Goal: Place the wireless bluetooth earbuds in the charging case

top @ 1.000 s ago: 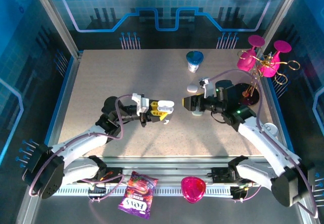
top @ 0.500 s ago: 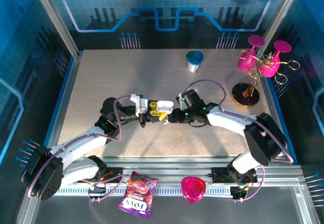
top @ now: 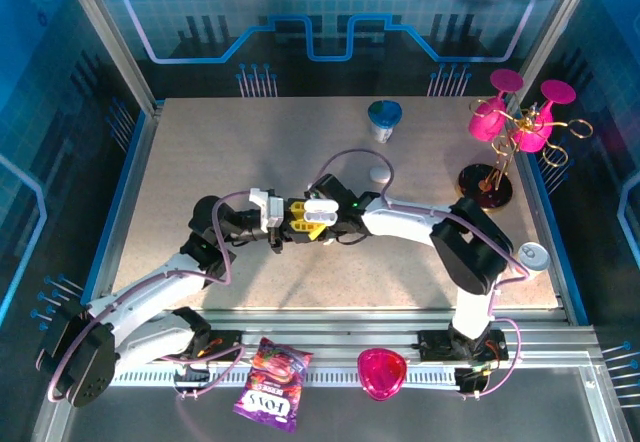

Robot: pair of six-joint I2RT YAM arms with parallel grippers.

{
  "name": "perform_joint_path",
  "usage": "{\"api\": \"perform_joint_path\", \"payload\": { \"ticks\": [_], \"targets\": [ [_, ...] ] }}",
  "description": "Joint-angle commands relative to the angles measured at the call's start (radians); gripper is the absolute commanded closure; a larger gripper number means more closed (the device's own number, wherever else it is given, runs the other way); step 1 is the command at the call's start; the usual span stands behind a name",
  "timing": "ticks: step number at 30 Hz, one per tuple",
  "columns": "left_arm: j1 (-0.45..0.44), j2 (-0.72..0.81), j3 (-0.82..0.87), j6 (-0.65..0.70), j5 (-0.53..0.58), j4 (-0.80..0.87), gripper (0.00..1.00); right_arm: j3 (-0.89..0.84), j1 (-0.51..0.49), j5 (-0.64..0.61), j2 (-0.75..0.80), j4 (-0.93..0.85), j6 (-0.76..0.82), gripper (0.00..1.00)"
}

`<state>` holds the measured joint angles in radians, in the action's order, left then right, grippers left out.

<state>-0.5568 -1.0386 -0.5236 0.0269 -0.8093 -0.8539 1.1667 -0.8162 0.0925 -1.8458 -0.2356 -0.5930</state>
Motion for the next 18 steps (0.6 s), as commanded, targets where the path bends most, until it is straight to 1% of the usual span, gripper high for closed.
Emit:
{"api": "perform_joint_path", "payload": {
  "ticks": [1,4,8,18],
  "targets": [
    [-0.006,0.012,0.008,0.011,-0.032,-0.003,0.87,0.047,-0.024,-0.061,-0.048,-0.09,0.044,0.49],
    [-0.006,0.012,0.007,0.017,-0.034,0.007,0.87,0.063,-0.04,-0.083,-0.068,-0.13,0.06,0.49],
    [-0.005,0.002,0.006,0.019,-0.032,0.006,0.87,0.051,-0.052,-0.077,-0.07,-0.146,0.06,0.49],
    [-0.005,-0.019,-0.002,0.021,-0.036,0.003,0.87,-0.002,-0.07,-0.114,-0.007,-0.212,0.065,0.49]
  ]
}}
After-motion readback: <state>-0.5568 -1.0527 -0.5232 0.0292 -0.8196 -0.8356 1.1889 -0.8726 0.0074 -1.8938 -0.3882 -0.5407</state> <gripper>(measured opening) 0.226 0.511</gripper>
